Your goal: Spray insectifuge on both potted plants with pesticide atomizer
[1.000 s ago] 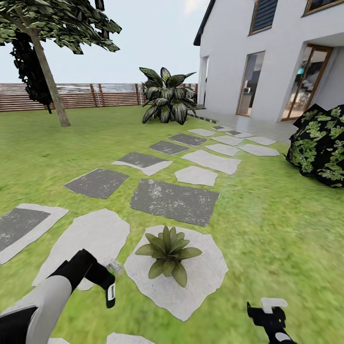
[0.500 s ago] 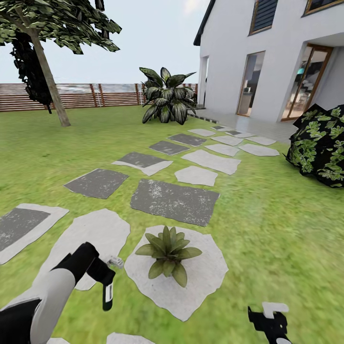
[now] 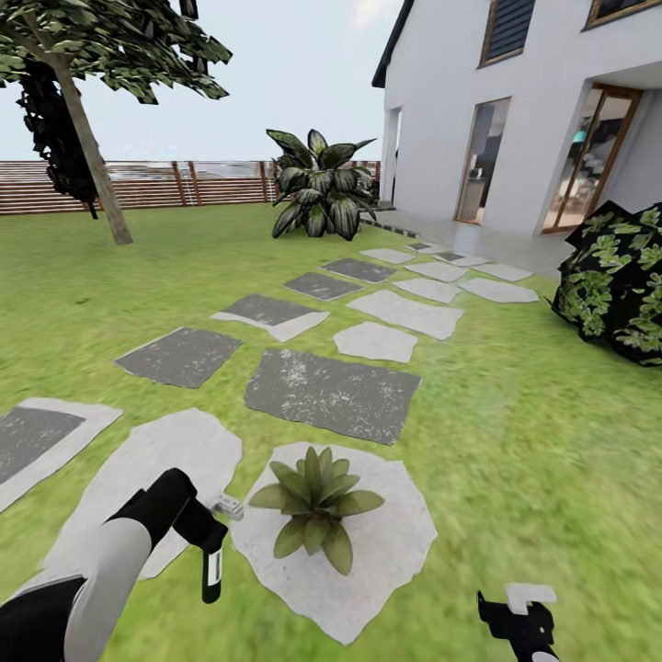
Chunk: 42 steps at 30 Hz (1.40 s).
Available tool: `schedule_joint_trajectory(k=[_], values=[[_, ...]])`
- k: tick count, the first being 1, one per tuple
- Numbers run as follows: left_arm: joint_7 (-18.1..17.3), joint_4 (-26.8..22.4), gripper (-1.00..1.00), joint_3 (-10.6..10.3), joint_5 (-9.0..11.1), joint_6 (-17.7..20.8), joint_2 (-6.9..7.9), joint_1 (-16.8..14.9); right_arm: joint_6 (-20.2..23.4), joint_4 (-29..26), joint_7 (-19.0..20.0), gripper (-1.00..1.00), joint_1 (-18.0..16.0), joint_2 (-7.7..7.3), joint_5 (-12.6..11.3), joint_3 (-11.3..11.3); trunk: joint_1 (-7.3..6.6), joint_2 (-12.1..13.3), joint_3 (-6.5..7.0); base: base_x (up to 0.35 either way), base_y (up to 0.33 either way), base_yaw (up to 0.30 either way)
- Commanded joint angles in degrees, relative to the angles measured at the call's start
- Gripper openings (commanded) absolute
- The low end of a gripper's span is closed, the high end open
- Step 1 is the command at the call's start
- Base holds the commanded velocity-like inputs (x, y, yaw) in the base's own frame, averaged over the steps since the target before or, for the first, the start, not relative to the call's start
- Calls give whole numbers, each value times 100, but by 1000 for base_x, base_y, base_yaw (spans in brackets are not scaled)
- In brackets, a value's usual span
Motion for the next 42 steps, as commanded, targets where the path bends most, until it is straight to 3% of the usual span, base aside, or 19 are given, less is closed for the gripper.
schedule_joint_trajectory(k=[1,8,15,23,29,34,38,42], values=[[-37,-9,-100,48,-47,36,-5,-2,-15,3,-6,100,-3,0,-57,51,1,-2,-5,130,-244,0],[-36,-9,-100,16,-49,215,-6,-8,-15,8,-6,100,-3,6,-57,51,1,-2,-5,25,-225,0],[-44,7,-100,-599,-9,330,24,0,-15,11,-6,100,14,8,-57,51,1,-2,-7,0,-14,4],[-97,75,-100,-690,0,348,48,38,-18,5,-14,100,23,11,-57,51,1,-2,-39,0,0,115],[-565,73,-100,-707,-12,356,112,41,-23,11,-7,100,38,-14,-57,51,1,-2,-41,0,0,13],[-629,8,-100,-707,-45,812,116,20,-24,11,-6,100,66,-25,-57,51,1,-2,-42,0,0,0],[-625,-3,-100,-712,-55,888,103,14,-24,11,-6,100,68,-28,-57,51,1,-2,-42,80,0,0],[-631,0,-100,-1039,-52,909,101,18,-24,5,-10,100,68,-28,-57,51,1,-2,-42,304,0,0]])
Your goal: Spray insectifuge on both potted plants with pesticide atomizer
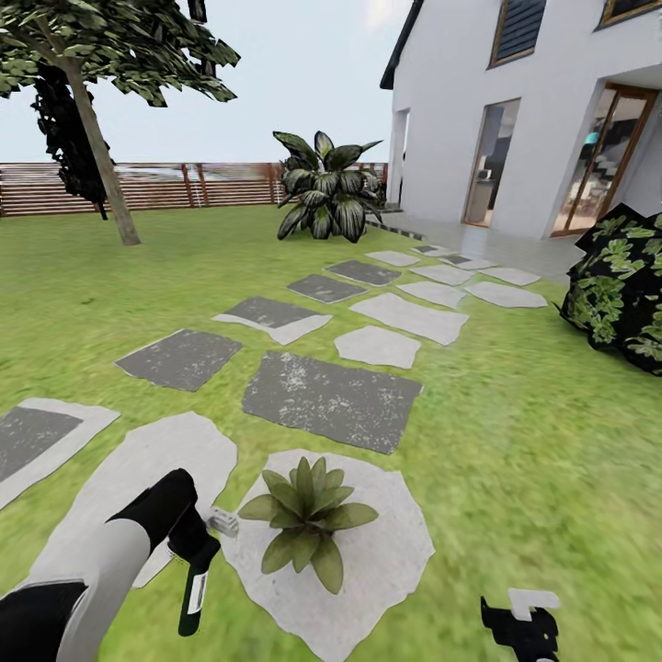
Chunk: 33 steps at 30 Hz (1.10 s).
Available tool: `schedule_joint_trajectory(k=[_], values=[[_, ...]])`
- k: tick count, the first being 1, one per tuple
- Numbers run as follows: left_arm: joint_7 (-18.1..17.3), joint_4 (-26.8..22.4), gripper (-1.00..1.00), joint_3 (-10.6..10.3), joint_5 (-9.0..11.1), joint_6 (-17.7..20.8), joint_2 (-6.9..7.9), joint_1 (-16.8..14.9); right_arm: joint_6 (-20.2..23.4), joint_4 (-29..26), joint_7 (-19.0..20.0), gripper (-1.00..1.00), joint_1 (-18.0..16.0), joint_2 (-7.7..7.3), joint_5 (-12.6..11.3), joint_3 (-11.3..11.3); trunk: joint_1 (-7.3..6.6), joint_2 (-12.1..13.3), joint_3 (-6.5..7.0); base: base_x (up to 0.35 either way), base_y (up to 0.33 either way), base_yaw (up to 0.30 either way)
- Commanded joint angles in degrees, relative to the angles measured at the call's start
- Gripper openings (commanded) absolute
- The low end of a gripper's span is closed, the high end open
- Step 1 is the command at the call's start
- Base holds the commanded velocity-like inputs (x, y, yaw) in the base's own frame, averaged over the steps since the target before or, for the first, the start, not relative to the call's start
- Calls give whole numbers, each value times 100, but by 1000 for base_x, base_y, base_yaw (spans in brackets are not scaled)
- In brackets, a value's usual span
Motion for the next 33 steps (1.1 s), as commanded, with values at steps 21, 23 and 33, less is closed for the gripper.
schedule_joint_trajectory(k=[21,23,33], values=[[-22,52,-100,-182,-36,-17,3,110,-18,-6,-14,100,-3,8,-60,51,2,-2,-14,209,85,12],[-25,20,-100,-181,-36,-39,22,267,-18,-6,-12,100,-3,15,-63,51,2,-2,-25,1,1,158],[114,-16,-100,-173,-36,-37,110,497,-15,0,-12,100,-3,25,-59,51,2,-2,-37,0,0,36]])
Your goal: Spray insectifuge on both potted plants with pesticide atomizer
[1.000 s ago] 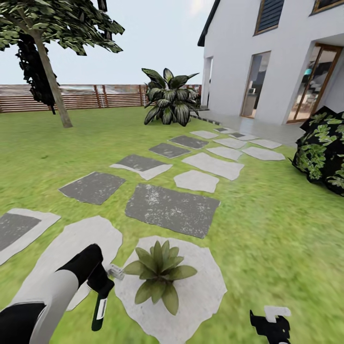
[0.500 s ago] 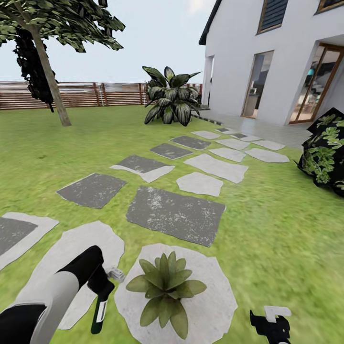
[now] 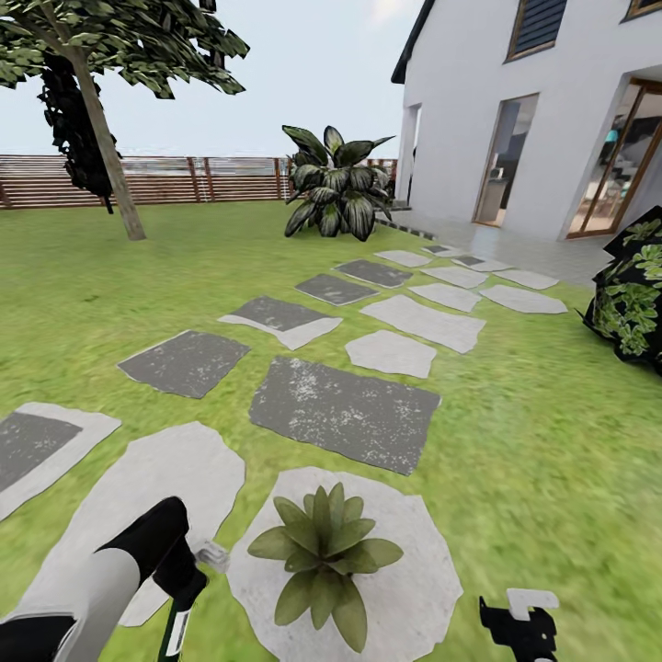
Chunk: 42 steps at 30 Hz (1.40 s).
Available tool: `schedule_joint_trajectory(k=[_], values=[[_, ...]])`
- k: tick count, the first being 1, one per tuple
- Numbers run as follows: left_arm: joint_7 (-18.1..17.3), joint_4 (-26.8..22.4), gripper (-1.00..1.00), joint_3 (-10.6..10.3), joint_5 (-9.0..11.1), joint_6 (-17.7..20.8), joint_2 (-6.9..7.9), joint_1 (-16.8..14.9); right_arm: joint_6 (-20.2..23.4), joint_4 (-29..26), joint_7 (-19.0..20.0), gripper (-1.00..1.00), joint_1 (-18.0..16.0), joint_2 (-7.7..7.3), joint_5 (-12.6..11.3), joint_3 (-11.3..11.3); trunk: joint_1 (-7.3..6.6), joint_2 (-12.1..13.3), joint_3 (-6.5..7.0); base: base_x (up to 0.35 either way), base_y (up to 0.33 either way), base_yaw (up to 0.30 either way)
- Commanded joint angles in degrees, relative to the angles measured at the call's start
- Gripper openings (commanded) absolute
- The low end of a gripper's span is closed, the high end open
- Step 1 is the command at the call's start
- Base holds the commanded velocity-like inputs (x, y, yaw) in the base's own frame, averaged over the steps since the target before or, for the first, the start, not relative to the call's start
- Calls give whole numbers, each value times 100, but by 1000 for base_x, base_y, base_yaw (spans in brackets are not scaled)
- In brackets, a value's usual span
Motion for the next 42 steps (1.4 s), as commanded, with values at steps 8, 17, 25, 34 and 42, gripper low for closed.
schedule_joint_trajectory(k=[8,17,25,34,42], values=[[421,-19,-100,45,33,88,-58,-10,-15,14,-2,100,5,-7,-50,53,-1,-2,-5,0,0,0],[399,-30,-100,41,58,119,-81,-96,-19,-2,-8,100,6,-23,-56,49,-1,-2,-5,0,0,0],[400,-21,-100,67,54,137,-66,-137,-12,11,-10,100,14,-12,-56,50,153,-283,-180,0,0,0],[398,-21,-100,65,62,219,-77,-121,-12,6,-10,100,39,-25,-65,48,350,-644,-424,0,0,0],[395,-25,-100,63,75,222,-83,-129,-13,13,-10,100,49,-27,-58,50,460,-844,-543,0,0,0]])
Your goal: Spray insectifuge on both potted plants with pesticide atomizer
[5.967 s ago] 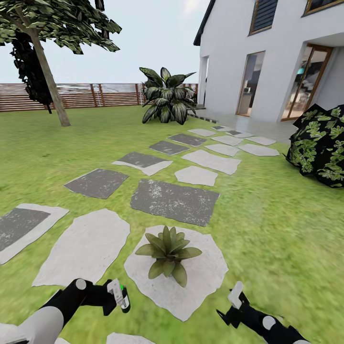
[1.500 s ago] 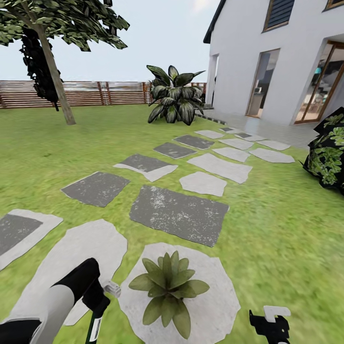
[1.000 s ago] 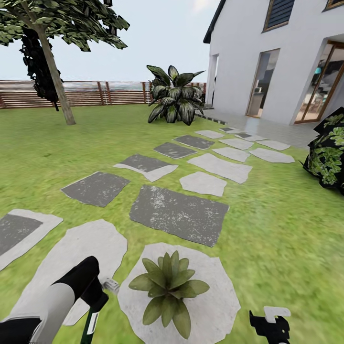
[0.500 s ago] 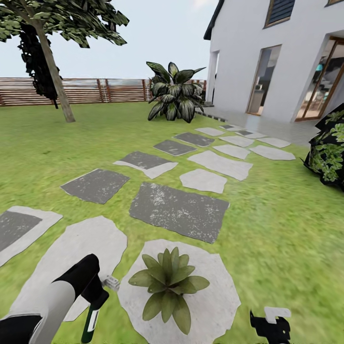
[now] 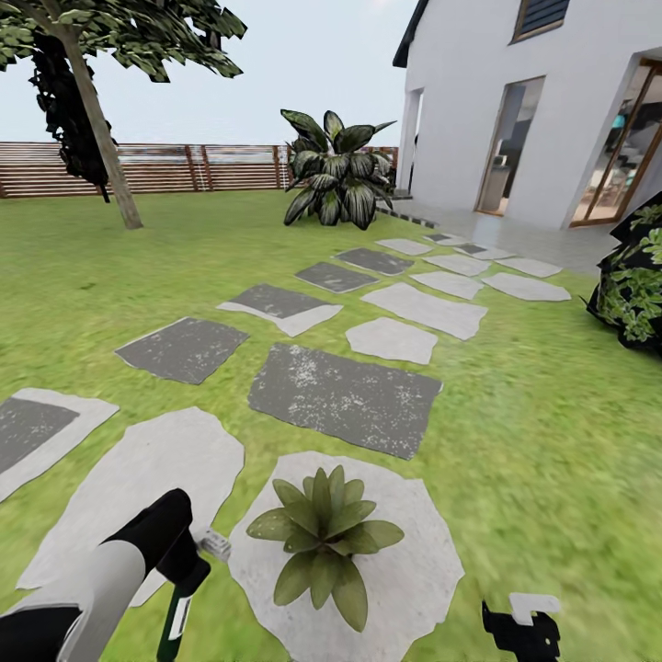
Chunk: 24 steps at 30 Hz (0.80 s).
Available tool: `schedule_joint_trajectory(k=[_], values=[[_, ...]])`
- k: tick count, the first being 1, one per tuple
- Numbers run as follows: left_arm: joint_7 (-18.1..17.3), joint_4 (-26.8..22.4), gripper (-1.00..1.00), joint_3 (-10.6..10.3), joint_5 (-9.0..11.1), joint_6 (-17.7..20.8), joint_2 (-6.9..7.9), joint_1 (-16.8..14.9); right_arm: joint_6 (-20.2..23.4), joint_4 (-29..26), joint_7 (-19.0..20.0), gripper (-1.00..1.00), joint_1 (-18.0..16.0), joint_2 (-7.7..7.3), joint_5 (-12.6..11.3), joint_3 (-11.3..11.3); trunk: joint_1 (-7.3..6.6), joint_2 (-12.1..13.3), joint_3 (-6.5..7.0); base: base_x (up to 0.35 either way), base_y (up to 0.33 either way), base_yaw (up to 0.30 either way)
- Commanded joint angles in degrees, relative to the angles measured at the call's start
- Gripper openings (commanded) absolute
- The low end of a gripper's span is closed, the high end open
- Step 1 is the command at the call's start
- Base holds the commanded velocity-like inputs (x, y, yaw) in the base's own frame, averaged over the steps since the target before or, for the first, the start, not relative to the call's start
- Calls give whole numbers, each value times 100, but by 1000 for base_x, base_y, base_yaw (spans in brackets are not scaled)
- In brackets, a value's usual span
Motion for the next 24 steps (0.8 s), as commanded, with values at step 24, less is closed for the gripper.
schedule_joint_trajectory(k=[24], values=[[-61,-611,-100,4,-60,533,-127,30,-26,-5,-8,100,77,1,-56,52,-1,-2,-5,-4,-131,6]])
